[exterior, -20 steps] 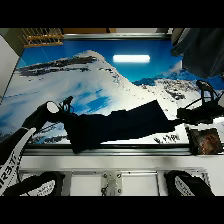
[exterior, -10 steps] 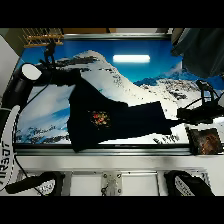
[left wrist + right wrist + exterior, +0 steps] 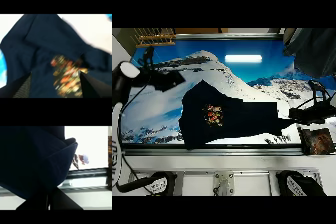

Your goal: Fold the clothes and pants, and hang the long-sleeved shirts on hangers.

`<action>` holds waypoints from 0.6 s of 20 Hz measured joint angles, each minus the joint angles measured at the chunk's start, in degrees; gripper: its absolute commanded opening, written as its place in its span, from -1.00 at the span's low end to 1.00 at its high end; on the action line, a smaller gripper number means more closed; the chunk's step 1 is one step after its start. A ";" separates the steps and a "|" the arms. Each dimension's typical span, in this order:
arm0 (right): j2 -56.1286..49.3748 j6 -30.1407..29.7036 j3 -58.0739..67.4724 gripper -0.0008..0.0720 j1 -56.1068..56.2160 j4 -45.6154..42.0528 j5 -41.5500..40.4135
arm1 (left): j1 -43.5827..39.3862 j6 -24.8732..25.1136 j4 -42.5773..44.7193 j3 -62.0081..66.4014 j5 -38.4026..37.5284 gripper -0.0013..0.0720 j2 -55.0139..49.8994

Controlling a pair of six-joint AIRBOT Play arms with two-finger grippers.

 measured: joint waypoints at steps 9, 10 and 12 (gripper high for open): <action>0.00 0.00 -0.09 -0.95 0.00 0.00 -0.90 | 5.55 1.33 5.07 -41.48 -1.31 0.72 17.35; 0.00 0.00 -0.09 -0.95 0.00 0.00 -0.94 | 5.55 1.40 4.94 -43.60 -0.85 0.72 17.81; 0.00 0.00 -0.09 -0.95 0.00 0.02 -0.92 | 5.55 1.99 3.48 -46.82 0.02 0.72 18.08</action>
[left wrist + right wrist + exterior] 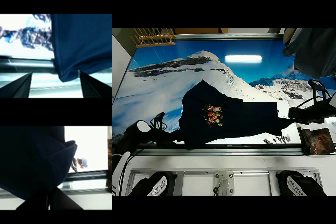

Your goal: Fold the clothes and pants, and hang the long-sleeved shirts on hangers.

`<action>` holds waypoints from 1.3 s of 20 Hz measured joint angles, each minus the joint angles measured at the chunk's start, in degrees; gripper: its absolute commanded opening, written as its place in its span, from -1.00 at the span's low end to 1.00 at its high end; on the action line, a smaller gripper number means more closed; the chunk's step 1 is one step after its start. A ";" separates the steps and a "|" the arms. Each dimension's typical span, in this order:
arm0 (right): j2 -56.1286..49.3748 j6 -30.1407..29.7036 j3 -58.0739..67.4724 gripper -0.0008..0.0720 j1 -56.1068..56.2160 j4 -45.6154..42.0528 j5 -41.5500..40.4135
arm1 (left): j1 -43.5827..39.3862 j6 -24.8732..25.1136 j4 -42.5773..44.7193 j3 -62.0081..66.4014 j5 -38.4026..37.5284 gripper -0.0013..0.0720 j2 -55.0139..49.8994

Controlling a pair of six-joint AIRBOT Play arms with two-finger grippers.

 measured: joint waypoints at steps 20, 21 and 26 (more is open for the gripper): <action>0.00 -0.92 4.70 -0.96 0.00 -0.07 0.04 | -5.97 1.84 -12.85 11.54 4.17 -0.94 6.45; 0.02 -1.31 8.04 -0.95 -0.02 -0.09 0.07 | -4.28 1.16 -12.85 16.41 3.02 -0.94 8.74; 0.98 -1.73 30.18 -0.95 -0.07 -0.26 -0.09 | 1.49 -2.89 -13.18 43.98 0.42 -0.94 18.36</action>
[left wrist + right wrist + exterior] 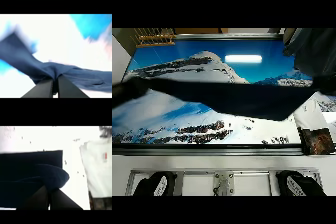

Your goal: Fold the clothes and pants, and hang the long-sleeved shirts on hangers.

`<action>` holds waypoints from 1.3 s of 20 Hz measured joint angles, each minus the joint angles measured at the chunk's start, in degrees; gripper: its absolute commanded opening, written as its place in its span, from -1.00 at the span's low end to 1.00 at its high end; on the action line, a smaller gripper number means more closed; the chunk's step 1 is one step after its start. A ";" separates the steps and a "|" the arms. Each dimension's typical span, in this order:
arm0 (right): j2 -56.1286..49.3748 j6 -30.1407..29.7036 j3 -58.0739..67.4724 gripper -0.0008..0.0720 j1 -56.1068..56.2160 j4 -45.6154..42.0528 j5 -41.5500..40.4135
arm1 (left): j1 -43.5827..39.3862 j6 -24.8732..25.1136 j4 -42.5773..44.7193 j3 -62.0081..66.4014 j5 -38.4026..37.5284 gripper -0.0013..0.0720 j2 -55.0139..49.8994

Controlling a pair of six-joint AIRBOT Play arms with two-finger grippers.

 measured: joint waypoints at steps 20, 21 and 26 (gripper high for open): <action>7.52 2.43 18.51 -0.96 0.02 -0.13 -6.86 | 1.60 -7.78 0.20 36.17 -11.37 -0.94 -6.34; 4.63 2.60 18.51 -0.96 0.04 0.02 -5.38 | 1.60 -7.76 0.24 33.42 -11.65 -0.94 -8.15; -15.30 1.44 18.51 -0.96 0.09 0.55 -0.52 | 1.51 -5.73 0.13 18.86 -8.83 -0.94 -22.21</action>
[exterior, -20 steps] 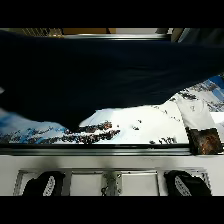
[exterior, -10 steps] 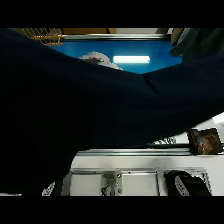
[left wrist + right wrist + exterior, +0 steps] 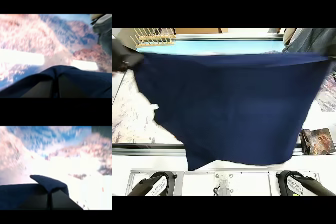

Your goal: Fold the clothes and pants, and hang the long-sleeved shirts on hangers.

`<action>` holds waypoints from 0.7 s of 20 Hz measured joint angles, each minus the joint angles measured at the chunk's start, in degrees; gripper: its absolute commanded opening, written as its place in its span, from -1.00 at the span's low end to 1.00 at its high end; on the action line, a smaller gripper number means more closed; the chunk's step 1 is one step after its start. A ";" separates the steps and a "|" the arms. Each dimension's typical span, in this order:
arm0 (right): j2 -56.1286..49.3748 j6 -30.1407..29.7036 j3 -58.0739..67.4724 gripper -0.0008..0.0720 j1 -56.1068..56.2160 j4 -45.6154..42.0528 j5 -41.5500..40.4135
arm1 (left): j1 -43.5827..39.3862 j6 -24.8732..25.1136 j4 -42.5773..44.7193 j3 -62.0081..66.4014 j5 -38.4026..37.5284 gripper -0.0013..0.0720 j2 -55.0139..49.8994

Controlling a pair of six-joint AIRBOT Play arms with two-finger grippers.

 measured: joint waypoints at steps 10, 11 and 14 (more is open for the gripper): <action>-30.10 -1.22 0.02 -0.96 1.57 -0.57 -12.37 | -4.96 6.40 0.44 3.85 13.05 -0.94 -33.38; -30.95 -1.20 0.02 -0.96 1.68 -0.55 -13.64 | -5.07 6.47 0.42 5.75 13.33 -0.94 -35.76; -32.33 -0.74 0.02 -0.96 1.92 -0.74 -16.39 | -5.20 6.69 0.44 9.77 13.35 -0.94 -40.41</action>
